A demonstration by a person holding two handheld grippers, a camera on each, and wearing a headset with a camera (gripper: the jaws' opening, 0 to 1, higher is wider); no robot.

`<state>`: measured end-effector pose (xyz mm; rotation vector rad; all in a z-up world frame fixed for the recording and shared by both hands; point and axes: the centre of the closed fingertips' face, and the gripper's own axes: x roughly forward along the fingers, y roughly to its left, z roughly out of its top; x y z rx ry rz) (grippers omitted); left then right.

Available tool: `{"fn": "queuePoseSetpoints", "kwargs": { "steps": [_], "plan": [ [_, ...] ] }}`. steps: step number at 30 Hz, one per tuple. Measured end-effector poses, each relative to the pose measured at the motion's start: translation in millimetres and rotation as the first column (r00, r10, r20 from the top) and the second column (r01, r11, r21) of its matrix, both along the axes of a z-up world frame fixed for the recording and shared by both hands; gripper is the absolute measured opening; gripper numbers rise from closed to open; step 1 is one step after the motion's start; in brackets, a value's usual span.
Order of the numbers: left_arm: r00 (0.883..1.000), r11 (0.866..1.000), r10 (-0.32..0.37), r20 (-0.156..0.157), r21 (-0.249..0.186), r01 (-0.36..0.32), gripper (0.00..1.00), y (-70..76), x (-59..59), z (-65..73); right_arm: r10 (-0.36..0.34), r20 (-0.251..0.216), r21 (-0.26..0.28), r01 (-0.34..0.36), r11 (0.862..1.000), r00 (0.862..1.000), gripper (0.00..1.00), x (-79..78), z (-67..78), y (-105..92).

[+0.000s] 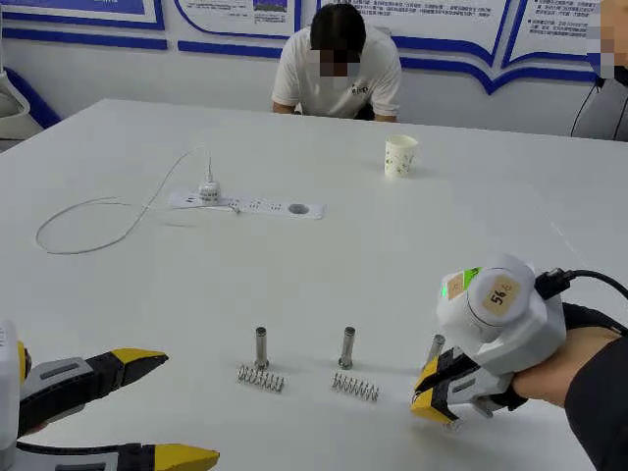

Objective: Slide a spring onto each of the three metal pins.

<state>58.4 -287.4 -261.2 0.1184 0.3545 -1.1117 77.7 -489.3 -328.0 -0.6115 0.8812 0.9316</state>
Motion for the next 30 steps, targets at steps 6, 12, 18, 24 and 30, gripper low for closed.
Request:
{"fn": "queuePoseSetpoints", "kwargs": {
  "steps": [6, 12, 18, 24, 30],
  "plan": [
    [1.000, 1.000, -0.003, 0.002, 0.001, 0.003, 0.73, -0.3, -0.4, 0.8, -0.027, 0.011, 0.017, 0.027, 0.999, 1.000, 0.12, 0.4, 4.7, -4.3],
    [1.000, 1.000, -0.004, 0.004, 0.002, 0.004, 0.73, -0.6, -0.8, 1.3, -0.058, 0.019, 0.037, 0.058, 0.998, 0.998, 0.12, 0.6, 8.6, -9.4],
    [1.000, 1.000, -0.004, 0.007, 0.002, 0.004, 0.73, -0.3, -0.9, 2.1, -0.087, 0.024, 0.058, 0.086, 0.995, 0.996, 0.12, 0.2, 12.1, -13.6],
    [1.000, 1.000, -0.002, 0.008, 0.001, 0.002, 0.73, -0.2, -0.8, 2.6, -0.113, 0.028, 0.074, 0.110, 0.991, 0.993, 0.12, -1.3, 13.8, -17.6],
    [1.000, 1.000, -0.003, 0.007, 0.003, 0.003, 0.73, -0.4, -1.0, 2.4, -0.135, 0.030, 0.088, 0.132, 0.987, 0.990, 0.12, -2.1, 16.1, -21.8]
  ]
}}
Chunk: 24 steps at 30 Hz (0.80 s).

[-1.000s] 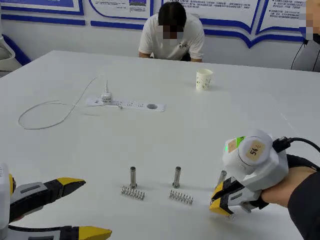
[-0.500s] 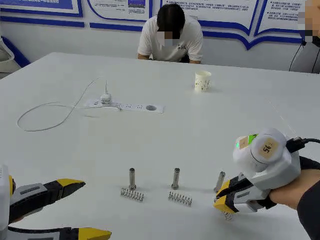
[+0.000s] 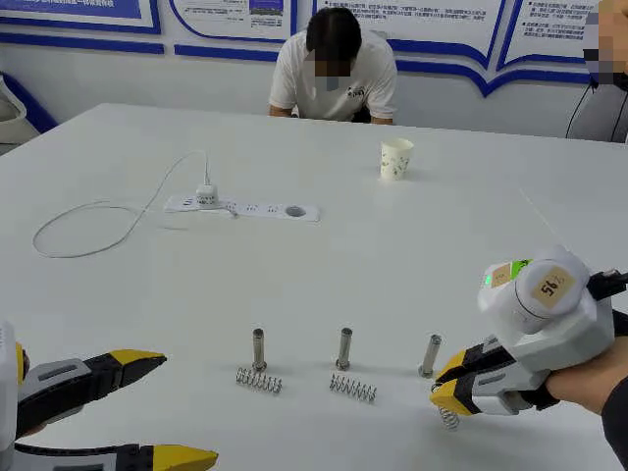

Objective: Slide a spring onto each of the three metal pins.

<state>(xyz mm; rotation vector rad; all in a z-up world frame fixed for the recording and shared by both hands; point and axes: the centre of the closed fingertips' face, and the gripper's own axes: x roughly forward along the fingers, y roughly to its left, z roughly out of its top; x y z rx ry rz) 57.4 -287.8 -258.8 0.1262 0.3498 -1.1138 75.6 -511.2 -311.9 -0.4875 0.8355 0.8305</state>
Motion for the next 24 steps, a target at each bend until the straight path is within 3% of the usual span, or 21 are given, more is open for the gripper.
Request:
{"fn": "queuePoseSetpoints", "kwargs": {
  "steps": [11, 24],
  "plan": [
    [1.000, 1.000, 0.002, 0.001, -0.003, -0.002, 0.73, 0.1, 0.7, 0.6, -0.044, 0.028, 0.076, 0.042, 0.996, 0.999, 0.12, 1.5, 14.9, -0.6],
    [1.000, 1.000, 0.010, 0.006, -0.012, -0.010, 0.73, 0.7, 2.2, 2.8, -0.108, 0.102, 0.199, 0.086, 0.976, 0.989, 0.12, 7.2, 38.6, 0.3]
  ]
}}
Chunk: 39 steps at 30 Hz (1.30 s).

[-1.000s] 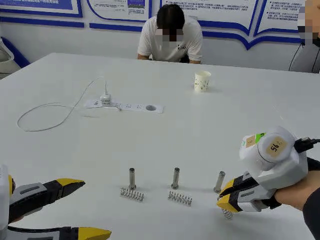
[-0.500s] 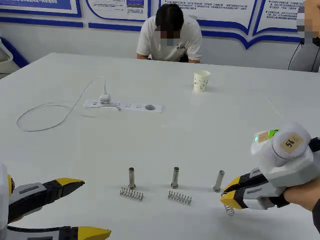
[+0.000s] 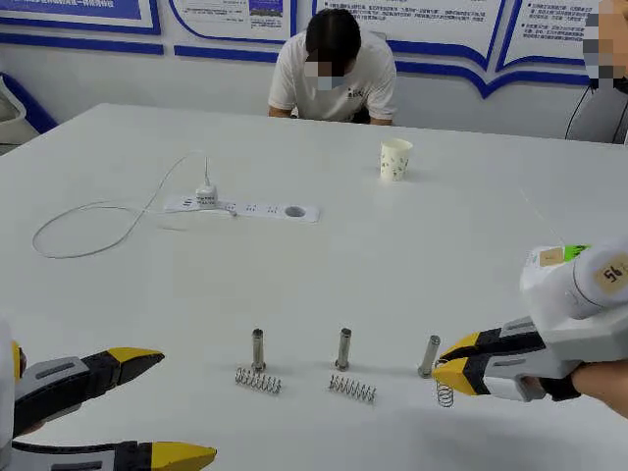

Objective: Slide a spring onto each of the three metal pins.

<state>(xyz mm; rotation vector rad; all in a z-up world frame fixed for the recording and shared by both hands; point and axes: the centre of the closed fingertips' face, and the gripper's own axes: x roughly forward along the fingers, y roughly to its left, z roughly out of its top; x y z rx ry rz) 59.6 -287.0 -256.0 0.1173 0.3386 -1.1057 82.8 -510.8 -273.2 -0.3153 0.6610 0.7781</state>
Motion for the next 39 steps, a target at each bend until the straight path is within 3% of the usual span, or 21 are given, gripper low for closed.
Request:
{"fn": "queuePoseSetpoints", "kwargs": {
  "steps": [11, 21, 34, 39],
  "plan": [
    [1.000, 1.000, 0.002, 0.000, -0.001, -0.002, 0.73, -0.1, 0.5, 0.0, -0.042, 0.082, 0.071, 0.037, 0.997, 0.996, 0.12, 9.2, 22.8, -1.0],
    [1.000, 1.000, 0.006, -0.002, -0.005, -0.006, 0.73, 0.5, 1.7, 0.0, -0.077, 0.157, 0.098, 0.062, 0.993, 0.985, 0.12, 23.1, 41.1, -2.5],
    [1.000, 1.000, 0.009, -0.002, -0.009, -0.009, 0.73, 1.3, 2.1, 0.2, -0.127, 0.199, 0.132, 0.102, 0.986, 0.972, 0.11, 37.4, 48.5, -6.7],
    [1.000, 1.000, 0.008, -0.004, -0.008, -0.008, 0.73, 1.4, 1.6, -0.7, -0.138, 0.198, 0.133, 0.113, 0.985, 0.970, 0.11, 41.1, 43.9, -9.0]
  ]
}}
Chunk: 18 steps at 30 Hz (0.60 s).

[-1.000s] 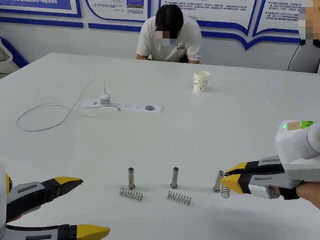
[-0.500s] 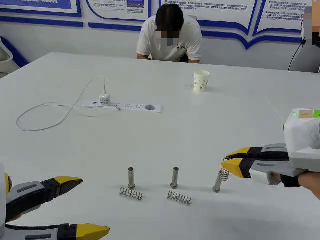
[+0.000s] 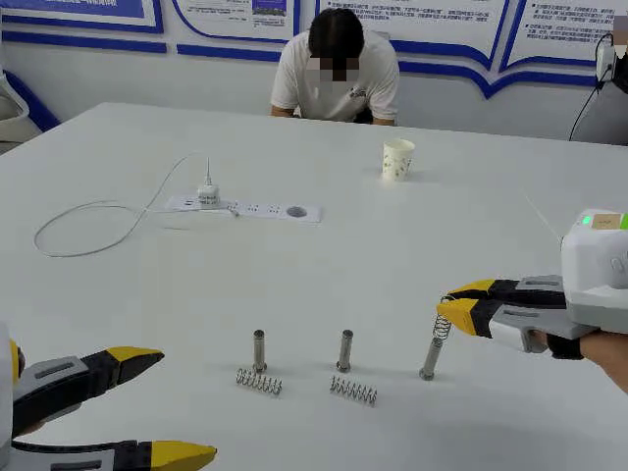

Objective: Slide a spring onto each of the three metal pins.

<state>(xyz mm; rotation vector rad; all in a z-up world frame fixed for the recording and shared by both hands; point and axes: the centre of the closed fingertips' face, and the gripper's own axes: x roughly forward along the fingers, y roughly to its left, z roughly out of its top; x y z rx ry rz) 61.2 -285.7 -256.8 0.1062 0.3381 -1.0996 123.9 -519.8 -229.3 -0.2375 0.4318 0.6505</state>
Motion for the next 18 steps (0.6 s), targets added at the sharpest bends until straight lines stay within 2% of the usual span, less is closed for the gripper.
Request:
{"fn": "queuePoseSetpoints", "kwargs": {
  "steps": [18],
  "plan": [
    [1.000, 1.000, 0.000, -0.006, 0.003, 0.000, 0.73, 0.0, -0.2, -1.7, -0.039, -0.013, 0.022, 0.039, 0.999, 0.999, 0.11, 7.5, -14.9, -7.3]
  ]
}}
